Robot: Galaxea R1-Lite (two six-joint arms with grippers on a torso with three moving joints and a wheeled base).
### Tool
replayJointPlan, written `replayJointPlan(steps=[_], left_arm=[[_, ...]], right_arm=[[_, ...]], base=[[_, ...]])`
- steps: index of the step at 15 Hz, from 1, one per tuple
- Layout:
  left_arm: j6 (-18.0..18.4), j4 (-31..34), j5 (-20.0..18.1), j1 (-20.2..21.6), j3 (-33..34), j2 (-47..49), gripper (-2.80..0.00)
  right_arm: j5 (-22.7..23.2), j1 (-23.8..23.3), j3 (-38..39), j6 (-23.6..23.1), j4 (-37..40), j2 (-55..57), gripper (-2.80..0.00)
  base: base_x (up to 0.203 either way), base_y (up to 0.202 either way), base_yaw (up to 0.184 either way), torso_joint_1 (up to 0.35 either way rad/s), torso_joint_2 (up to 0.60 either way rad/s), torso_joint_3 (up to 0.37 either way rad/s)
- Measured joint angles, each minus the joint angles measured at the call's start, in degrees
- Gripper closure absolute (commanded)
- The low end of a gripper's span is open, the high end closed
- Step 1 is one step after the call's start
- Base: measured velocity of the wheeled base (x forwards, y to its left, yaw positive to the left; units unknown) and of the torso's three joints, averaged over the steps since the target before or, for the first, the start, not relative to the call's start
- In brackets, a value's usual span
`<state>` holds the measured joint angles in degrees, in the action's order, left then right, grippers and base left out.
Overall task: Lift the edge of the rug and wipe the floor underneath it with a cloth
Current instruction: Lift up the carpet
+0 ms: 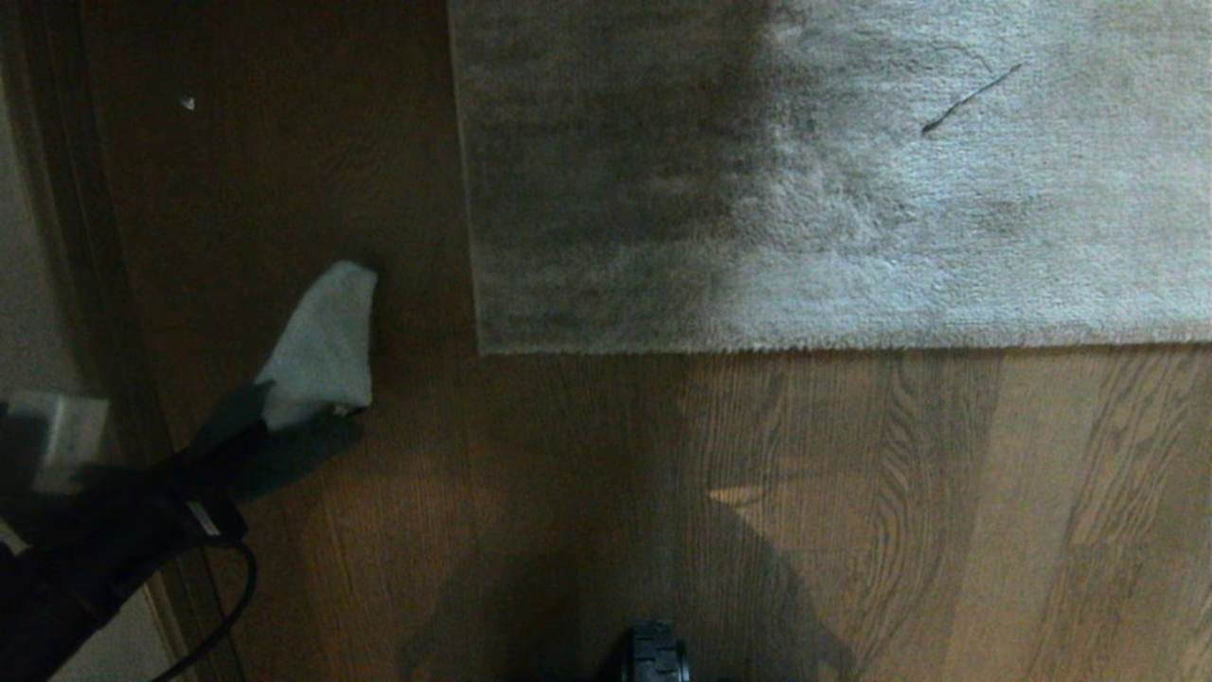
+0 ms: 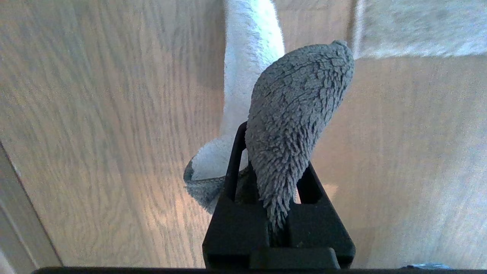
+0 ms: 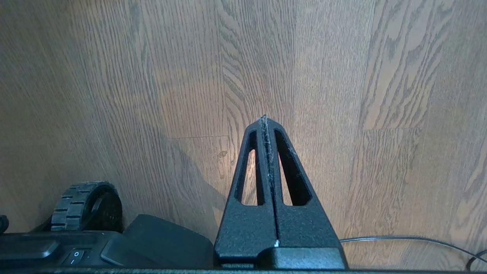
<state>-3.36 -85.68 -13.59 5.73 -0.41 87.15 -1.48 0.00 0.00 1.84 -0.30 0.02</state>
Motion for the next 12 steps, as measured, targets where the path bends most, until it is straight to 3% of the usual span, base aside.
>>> replayJointPlan(steps=[12], left_arm=[[0.0,-0.3,0.0,-0.5,0.4,-5.9,0.0]], right_arm=[[0.0,0.0,0.0,0.0,0.0,0.0,0.0]], base=[[0.0,0.0,0.0,0.0,0.0,0.0]])
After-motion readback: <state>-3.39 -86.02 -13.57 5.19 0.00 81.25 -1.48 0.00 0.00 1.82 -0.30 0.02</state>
